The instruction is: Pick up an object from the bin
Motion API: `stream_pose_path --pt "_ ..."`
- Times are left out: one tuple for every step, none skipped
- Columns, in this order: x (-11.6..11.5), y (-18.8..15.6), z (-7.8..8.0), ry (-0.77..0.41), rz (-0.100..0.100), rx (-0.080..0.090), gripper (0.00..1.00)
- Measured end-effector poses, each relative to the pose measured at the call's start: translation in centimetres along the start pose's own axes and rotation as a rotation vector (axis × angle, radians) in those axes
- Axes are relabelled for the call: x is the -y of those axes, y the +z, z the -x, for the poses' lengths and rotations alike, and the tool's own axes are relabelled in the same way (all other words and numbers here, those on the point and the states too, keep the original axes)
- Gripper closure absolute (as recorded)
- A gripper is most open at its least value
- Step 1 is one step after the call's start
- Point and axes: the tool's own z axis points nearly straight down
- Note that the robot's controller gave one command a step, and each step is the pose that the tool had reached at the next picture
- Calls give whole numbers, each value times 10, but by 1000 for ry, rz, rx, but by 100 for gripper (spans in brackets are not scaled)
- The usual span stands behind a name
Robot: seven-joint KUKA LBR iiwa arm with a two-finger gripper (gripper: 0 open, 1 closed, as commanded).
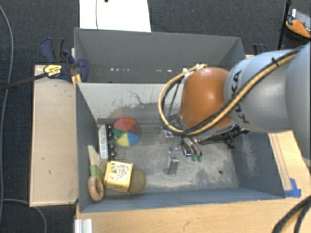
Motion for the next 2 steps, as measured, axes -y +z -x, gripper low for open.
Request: stream_pose_path --pt "0 -4 2 3 1 8 0" --pt "-36 24 2 -77 0 8 0"
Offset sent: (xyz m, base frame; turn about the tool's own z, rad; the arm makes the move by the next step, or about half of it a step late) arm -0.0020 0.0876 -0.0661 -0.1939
